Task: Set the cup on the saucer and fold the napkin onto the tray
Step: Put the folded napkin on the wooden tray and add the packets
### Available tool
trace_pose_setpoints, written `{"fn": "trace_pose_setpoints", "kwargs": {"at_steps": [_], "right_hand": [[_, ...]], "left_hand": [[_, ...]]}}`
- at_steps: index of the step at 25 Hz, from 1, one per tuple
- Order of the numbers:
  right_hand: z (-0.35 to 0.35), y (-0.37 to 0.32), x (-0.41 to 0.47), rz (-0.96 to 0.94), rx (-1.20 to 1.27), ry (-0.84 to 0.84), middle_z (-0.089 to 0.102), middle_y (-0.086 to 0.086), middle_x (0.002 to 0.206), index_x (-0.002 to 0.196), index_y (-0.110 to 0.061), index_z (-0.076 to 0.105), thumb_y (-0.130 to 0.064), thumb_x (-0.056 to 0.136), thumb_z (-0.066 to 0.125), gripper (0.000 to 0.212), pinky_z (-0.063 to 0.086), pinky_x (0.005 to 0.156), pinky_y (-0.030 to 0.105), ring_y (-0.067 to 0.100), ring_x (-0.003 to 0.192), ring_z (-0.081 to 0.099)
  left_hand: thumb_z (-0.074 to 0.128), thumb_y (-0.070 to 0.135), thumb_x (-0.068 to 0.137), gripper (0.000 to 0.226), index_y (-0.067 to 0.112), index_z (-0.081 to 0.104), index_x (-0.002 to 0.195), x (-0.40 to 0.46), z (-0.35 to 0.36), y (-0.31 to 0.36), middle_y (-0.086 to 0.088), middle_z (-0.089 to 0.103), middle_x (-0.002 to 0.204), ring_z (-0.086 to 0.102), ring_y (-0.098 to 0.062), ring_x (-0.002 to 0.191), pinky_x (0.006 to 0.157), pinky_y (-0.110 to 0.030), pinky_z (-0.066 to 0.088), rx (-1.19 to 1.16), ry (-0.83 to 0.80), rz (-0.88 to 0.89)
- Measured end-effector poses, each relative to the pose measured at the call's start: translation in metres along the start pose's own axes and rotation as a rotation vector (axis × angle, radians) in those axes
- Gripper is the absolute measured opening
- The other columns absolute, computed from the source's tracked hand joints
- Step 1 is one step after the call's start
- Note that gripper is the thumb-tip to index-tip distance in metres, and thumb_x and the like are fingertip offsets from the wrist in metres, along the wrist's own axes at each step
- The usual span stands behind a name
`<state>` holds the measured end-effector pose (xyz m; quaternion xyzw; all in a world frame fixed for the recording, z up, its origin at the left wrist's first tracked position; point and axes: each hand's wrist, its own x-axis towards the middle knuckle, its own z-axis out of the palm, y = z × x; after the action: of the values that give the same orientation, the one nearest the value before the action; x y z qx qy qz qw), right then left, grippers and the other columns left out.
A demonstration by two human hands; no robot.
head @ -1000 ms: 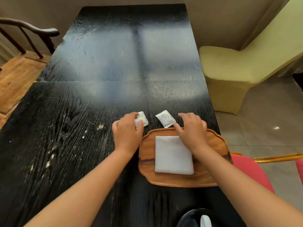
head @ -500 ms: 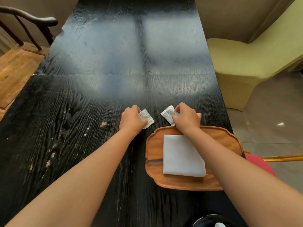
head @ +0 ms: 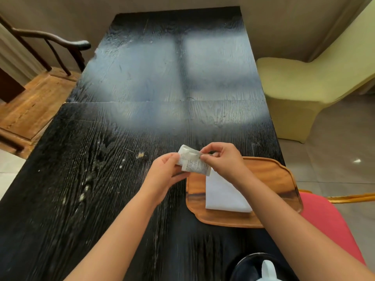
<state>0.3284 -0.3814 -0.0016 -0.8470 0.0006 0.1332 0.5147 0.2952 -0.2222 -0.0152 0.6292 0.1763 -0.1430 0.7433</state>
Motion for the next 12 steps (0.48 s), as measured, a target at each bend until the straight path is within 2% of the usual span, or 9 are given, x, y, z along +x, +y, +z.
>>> {"fn": "trace_pose_setpoints", "kwargs": {"at_steps": [4,6,9,10,12], "right_hand": [[0.002,-0.005,-0.019,-0.055,0.035,0.064,0.058,-0.013,0.066,0.08,-0.017,0.067,-0.012,0.079,0.069,0.006,0.039,0.056,0.014,-0.003,0.057,0.052],[0.0,-0.004,-0.028,-0.049,0.05,0.104,0.062,-0.007,0.077,0.089,-0.017,0.062,-0.016,0.079,0.07,0.013,0.043,0.058,0.012,0.001,0.068,0.056],[-0.01,-0.005,-0.043,0.08,0.267,-0.002,0.066,0.003,0.092,0.102,-0.015,0.061,-0.02,0.083,0.067,0.021,0.049,0.063,0.018,0.01,0.079,0.062],[-0.012,-0.006,-0.051,0.106,0.372,-0.056,0.068,0.005,0.091,0.1,-0.012,0.062,-0.016,0.084,0.066,0.017,0.052,0.064,0.021,0.012,0.078,0.063],[-0.009,-0.005,-0.063,0.062,0.445,-0.049,0.068,0.009,0.083,0.092,-0.004,0.065,-0.007,0.083,0.065,0.009,0.055,0.064,0.025,0.014,0.073,0.064]], "left_hand": [[0.055,0.008,0.09,0.013,0.01,0.063,0.101,-0.023,0.013,-0.006,-0.012,0.071,0.097,0.068,-0.02,0.093,0.078,-0.029,0.057,0.106,0.0,0.109],[0.052,0.007,0.092,0.015,0.014,0.064,0.096,-0.032,0.019,-0.008,-0.008,0.072,0.092,0.069,-0.018,0.089,0.073,-0.025,0.057,0.078,0.015,0.128],[0.051,0.007,0.092,0.016,0.013,0.065,0.098,-0.041,0.02,-0.007,-0.007,0.073,0.09,0.069,-0.017,0.086,0.069,-0.022,0.055,-0.017,0.034,0.137],[0.051,0.007,0.092,0.016,0.012,0.064,0.1,-0.044,0.02,-0.007,-0.008,0.072,0.092,0.069,-0.018,0.087,0.07,-0.023,0.055,-0.045,0.026,0.133],[0.052,0.009,0.092,0.015,0.012,0.064,0.1,-0.052,0.023,-0.006,-0.009,0.071,0.095,0.068,-0.02,0.089,0.07,-0.024,0.056,-0.064,0.038,0.125]]}}
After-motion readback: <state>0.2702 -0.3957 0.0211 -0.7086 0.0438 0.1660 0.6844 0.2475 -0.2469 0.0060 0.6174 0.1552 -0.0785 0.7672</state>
